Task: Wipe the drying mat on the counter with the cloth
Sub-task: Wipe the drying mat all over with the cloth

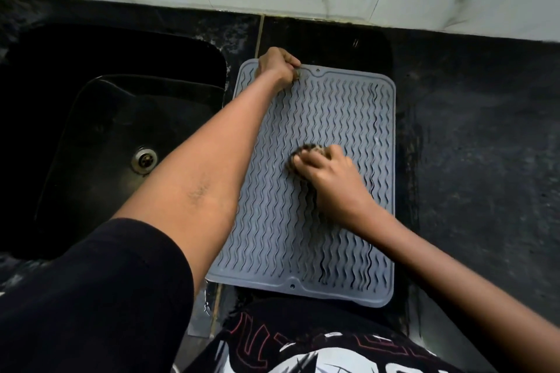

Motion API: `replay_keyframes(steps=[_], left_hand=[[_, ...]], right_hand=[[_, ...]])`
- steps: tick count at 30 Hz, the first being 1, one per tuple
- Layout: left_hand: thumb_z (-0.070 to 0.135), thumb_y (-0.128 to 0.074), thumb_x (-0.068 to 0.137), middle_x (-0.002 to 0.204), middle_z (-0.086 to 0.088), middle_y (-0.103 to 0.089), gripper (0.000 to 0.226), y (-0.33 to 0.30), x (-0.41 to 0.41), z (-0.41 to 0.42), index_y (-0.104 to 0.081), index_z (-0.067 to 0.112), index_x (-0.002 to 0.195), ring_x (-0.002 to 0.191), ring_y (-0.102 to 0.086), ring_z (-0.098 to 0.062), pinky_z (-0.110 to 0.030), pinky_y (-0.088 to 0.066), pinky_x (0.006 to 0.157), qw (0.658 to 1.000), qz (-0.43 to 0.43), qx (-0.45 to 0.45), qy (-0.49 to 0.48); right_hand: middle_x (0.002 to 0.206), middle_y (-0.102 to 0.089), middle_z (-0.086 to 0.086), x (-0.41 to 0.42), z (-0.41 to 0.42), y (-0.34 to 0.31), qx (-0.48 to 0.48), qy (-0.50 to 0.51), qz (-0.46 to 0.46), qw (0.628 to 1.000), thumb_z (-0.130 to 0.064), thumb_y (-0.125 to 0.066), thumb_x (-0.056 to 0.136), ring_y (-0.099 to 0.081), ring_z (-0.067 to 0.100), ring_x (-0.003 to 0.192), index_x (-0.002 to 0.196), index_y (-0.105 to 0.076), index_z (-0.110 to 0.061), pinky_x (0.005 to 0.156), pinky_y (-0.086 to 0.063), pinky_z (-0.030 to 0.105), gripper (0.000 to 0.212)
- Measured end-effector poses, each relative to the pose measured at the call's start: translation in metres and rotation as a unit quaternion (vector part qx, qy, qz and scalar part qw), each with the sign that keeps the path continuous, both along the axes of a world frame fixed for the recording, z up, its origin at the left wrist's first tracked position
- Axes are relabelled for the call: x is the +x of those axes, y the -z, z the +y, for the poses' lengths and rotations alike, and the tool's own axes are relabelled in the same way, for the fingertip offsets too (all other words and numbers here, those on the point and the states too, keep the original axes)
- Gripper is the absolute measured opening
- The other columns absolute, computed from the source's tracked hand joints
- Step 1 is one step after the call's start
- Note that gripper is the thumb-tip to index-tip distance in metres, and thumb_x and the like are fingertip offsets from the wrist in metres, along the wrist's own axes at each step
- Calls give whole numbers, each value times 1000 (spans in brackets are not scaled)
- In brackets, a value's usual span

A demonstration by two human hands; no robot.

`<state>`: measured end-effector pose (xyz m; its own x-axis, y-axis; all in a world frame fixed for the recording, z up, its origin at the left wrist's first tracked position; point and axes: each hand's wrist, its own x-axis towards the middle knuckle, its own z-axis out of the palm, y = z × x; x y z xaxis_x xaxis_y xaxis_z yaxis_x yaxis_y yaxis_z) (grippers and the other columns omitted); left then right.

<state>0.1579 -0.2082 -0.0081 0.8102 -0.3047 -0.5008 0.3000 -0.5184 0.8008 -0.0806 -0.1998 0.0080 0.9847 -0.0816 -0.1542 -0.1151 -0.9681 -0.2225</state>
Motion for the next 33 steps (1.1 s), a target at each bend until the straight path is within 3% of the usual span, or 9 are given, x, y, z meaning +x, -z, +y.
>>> replay_keyframes(steps=[6,8,11,17,22,25,27,30,33], left_hand=[[4,-59,91,114,-5,-64,20,-1,2,11,-67,12,108,100,-57,-13,-26,-48,100,986,-65,56,140],[4,-59,91,110,-5,-64,23,-4,5,15,-65,10,113,97,-57,-12,-26,-48,100,981,-57,50,179],[0,-58,91,88,4,-59,27,-8,2,17,-64,7,116,80,-54,-4,-8,-51,76,980,-67,44,182],[-3,-54,92,76,9,-51,24,-4,2,12,-66,7,110,68,-48,-1,-9,-51,64,979,-98,55,168],[0,-56,91,80,12,-49,27,-6,-3,14,-63,10,116,92,-50,-8,-20,-45,97,970,-129,85,187],[8,-58,92,114,3,-50,47,-19,-8,21,-45,12,137,113,-46,-13,-22,-36,108,950,-102,106,277],[14,-58,93,149,-5,-33,67,-23,-14,31,-24,16,150,137,-34,-20,-33,-28,117,923,-91,128,353],[11,-50,95,162,-5,-10,75,-17,-25,54,-6,23,154,149,-11,-25,-47,-10,122,877,-163,173,418],[4,-35,98,163,-6,-2,68,-2,-43,73,0,19,154,150,0,-22,-43,4,122,831,-272,206,439]], right_hand=[[100,-64,-13,50,-38,-35,247,169,-63,952,3,-51,81,-60,10,92,103,-66,-31,73,-53,29,43],[118,-61,1,87,-58,-29,158,201,-145,956,3,-49,81,-53,24,107,118,-61,-23,85,-50,42,47],[137,-45,13,113,-67,-5,17,202,-53,978,3,-48,84,-37,37,121,130,-48,-13,96,-40,51,49],[120,-57,16,51,-27,15,-23,123,-108,986,9,-52,76,-46,38,107,116,-57,-5,80,-43,52,44],[108,-64,9,-28,29,-6,50,50,-26,997,10,-53,71,-50,32,93,110,-64,-8,70,-48,42,44],[91,-67,-5,-25,22,-31,174,106,58,977,0,-52,76,-59,15,75,97,-70,-27,58,-49,29,39],[76,-60,-17,-8,14,-48,236,174,-9,956,-10,-52,80,-53,-4,59,88,-70,-33,48,-44,19,31],[95,-60,-13,37,-11,-43,171,232,-168,943,-6,-54,80,-56,12,89,101,-67,-27,74,-50,33,32],[137,-44,9,80,-35,-16,53,210,-35,976,0,-50,83,-37,34,123,130,-49,-19,100,-37,51,51]])
